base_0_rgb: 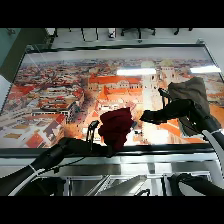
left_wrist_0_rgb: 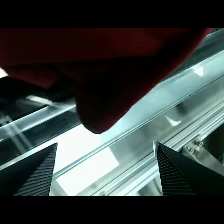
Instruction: Fold the shirts.
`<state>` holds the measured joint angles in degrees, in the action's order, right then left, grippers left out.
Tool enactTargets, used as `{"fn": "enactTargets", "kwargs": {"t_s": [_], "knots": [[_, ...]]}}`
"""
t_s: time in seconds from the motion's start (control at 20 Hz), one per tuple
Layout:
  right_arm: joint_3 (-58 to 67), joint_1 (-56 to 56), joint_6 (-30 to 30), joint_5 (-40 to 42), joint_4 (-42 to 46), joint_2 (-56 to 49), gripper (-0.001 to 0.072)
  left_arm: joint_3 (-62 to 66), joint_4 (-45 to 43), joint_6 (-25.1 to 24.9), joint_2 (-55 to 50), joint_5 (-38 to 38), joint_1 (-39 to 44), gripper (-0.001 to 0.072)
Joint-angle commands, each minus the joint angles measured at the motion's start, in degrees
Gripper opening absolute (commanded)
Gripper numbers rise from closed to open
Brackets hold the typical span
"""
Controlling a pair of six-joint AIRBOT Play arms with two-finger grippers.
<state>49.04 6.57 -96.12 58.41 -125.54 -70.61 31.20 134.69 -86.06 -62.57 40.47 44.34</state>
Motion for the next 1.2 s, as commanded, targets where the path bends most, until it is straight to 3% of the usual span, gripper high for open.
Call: {"fn": "enactTargets", "kwargs": {"t_s": [0.0,0.05,0.25,0.5,0.7,0.9,1.15], "knots": [[0.20,-0.04,-1.68,-0.42,-1.42,-2.95,0.0428,1.60,2.84,1.25,-6.45,-7.89,5.77,0.0672],[0.20,-0.04,-1.92,-0.39,-1.42,-2.93,0.0428,3.28,2.75,1.22,-8.74,-7.30,5.29,0.0647],[0.20,-0.04,-3.65,0.72,-1.42,-2.93,0.0427,7.52,-0.76,1.03,-13.20,-2.62,0.00,0.0041],[0.20,-0.04,-4.24,0.72,-1.42,-2.93,0.0427,7.08,-7.32,1.05,-7.50,3.45,-9.31,0.0015],[0.20,-0.02,-4.66,1.97,-1.44,-2.97,0.0429,4.46,-14.56,1.03,4.90,15.98,-22.69,0.0015],[0.17,3.06,-4.59,0.13,-3.02,-3.32,0.0428,1.09,-15.06,-2.10,15.76,19.12,-35.04,0.0016],[0.20,12.59,-3.52,-5.44,-4.66,-8.11,0.0428,-2.43,-15.08,-5.95,20.63,21.42,-43.39,0.0015]]}}
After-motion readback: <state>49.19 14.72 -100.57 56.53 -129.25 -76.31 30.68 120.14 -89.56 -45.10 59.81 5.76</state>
